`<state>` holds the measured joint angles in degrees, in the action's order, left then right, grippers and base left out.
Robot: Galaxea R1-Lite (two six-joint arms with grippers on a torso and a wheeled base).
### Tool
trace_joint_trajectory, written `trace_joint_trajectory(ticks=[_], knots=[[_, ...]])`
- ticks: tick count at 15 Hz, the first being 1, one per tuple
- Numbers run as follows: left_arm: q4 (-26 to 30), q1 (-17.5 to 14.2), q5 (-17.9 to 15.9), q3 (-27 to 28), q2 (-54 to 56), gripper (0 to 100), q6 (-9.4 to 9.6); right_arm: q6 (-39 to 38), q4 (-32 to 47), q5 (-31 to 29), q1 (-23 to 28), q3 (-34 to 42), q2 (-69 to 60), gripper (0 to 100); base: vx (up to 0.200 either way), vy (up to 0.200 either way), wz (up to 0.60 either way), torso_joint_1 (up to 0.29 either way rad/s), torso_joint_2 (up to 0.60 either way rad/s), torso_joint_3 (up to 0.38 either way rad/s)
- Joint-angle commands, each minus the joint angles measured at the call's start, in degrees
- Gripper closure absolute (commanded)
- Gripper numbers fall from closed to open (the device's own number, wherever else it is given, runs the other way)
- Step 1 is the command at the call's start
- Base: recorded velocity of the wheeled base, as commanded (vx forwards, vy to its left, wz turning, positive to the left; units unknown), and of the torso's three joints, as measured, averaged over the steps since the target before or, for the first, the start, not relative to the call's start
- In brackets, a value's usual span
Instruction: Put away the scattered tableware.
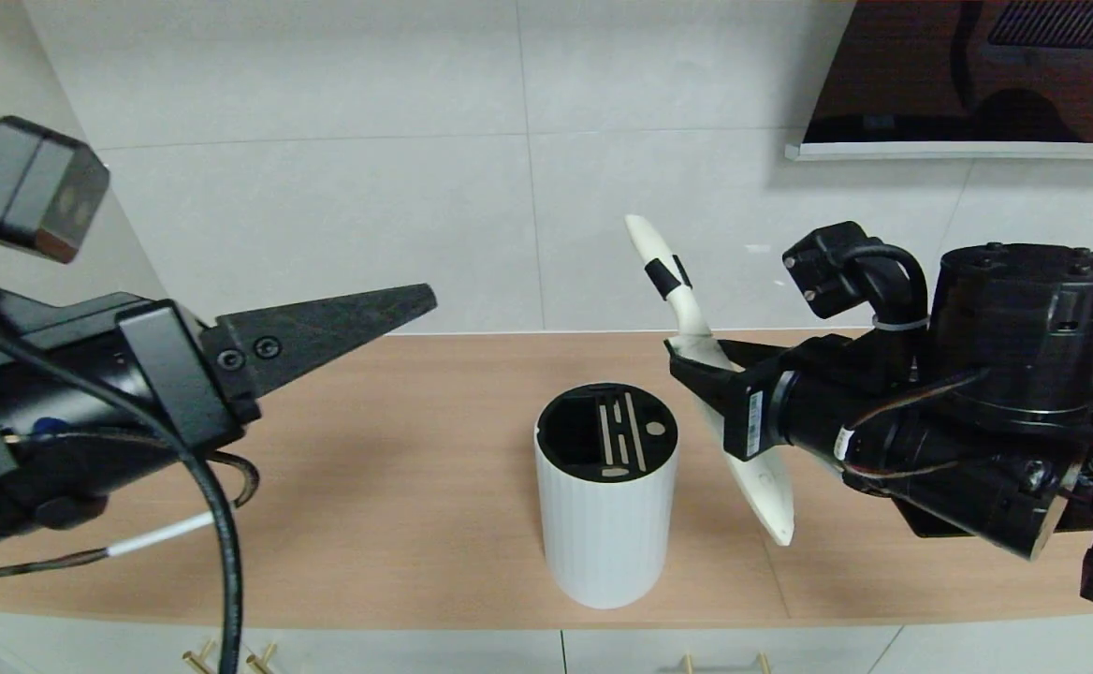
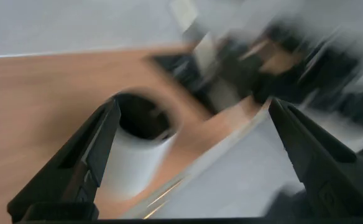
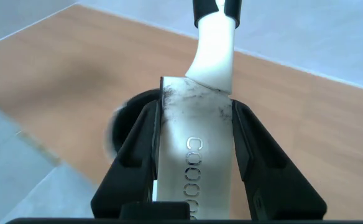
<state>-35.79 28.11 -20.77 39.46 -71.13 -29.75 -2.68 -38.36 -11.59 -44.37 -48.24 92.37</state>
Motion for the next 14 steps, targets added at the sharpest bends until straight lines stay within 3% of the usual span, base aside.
trace_joint_trajectory(ticks=[1,2,6,11,14], knots=[[-7.19,3.09,0.29,-1.93,-6.39,0,-4.80,-0.83,-0.04,-0.01,-2.12,0.43,0.18,100,0.000,0.000,0.00,0.000,0.00,0.000],[-10.61,3.88,0.56,-2.37,-8.58,0,-6.38,-0.92,-0.04,-0.01,-3.00,0.43,0.36,100,0.000,0.000,0.00,0.000,0.00,0.000],[-16.94,7.92,7.85,-1.49,-17.02,0,-6.55,-1.71,-0.57,-0.71,-6.87,0.43,1.94,100,0.000,0.000,0.00,0.000,0.00,0.000],[-18.26,10.38,9.08,-1.58,-19.83,0,-6.73,-2.94,-0.57,-0.98,-9.77,0.60,2.64,100,0.000,0.000,0.00,0.000,0.00,0.000],[-23.01,11.70,10.31,-1.93,-22.82,0,-6.82,-3.91,-0.57,-0.98,-10.91,0.51,3.43,100,0.000,0.000,0.00,0.000,0.00,0.000]])
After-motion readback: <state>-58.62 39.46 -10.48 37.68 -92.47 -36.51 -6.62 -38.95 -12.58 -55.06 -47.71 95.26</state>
